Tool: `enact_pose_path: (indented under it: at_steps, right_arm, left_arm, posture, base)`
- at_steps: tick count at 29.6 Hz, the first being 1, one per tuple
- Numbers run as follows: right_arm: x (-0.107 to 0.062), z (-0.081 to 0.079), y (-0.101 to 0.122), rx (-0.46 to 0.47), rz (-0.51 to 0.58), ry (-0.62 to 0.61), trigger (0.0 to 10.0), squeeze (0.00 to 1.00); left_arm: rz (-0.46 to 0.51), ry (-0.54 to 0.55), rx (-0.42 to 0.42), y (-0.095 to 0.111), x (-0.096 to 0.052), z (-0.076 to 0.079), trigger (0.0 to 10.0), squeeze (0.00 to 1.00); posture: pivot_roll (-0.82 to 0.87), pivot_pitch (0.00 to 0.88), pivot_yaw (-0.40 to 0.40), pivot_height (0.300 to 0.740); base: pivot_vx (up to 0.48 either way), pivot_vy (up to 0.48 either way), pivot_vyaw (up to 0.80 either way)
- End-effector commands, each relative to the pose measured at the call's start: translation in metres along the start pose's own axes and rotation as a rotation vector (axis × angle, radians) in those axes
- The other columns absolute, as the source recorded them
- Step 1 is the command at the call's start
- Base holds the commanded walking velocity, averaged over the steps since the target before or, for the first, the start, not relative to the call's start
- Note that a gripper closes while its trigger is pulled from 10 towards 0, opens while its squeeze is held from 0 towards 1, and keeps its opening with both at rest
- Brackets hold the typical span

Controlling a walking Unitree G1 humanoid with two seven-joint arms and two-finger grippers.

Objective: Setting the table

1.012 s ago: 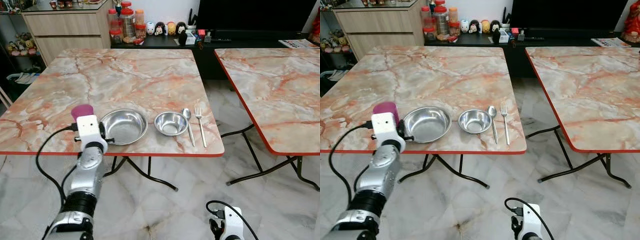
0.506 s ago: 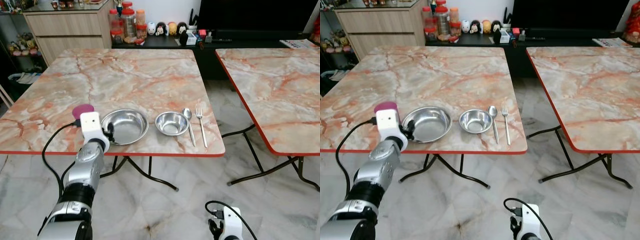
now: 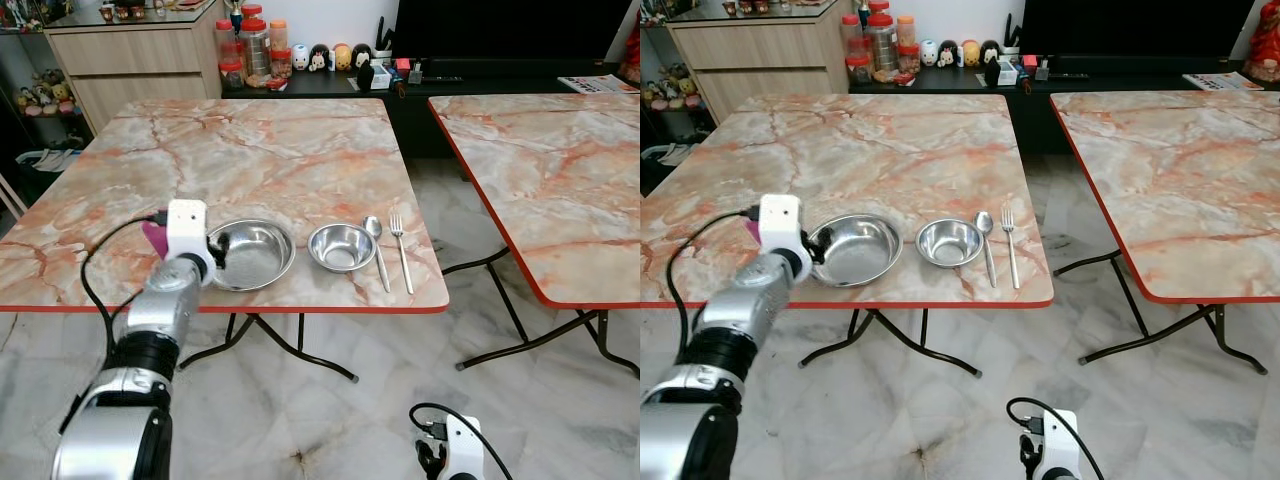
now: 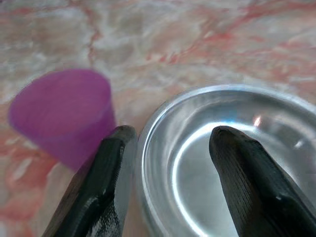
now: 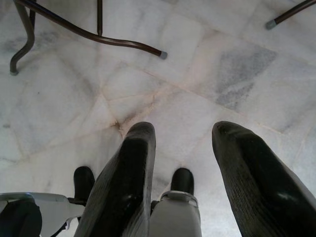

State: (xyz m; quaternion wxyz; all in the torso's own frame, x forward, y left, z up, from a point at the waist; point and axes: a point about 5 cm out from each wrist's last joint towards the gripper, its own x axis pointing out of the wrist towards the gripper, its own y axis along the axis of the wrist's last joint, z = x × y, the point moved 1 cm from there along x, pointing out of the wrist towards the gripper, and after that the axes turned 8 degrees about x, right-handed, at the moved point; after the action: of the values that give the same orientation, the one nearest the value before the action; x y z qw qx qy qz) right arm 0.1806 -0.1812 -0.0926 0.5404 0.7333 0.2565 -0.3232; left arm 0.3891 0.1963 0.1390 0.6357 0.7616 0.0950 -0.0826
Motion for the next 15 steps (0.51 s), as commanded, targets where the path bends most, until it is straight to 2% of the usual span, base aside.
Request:
enact_pose_path:
  at_steps: [1, 15]
  right_arm:
    - [0.0000, -0.0002, -0.0002, 0.001, 0.000, -0.003, 10.0, 0.00]
    - [0.0001, 0.0024, 0.0022, 0.001, 0.004, -0.007, 10.0, 0.00]
  left_arm:
    - [-0.059, 0.017, 0.008, -0.0101, 0.0009, -0.0026, 10.0, 0.00]
    - [-0.119, 0.020, -0.039, -0.0192, 0.0041, -0.0008, 10.0, 0.00]
  posture:
    - [0.01, 0.000, 0.006, 0.740]
    - [0.00, 0.000, 0.004, 0.740]
  base:
    - [0.000, 0.000, 0.00]
    - [0.000, 0.000, 0.00]
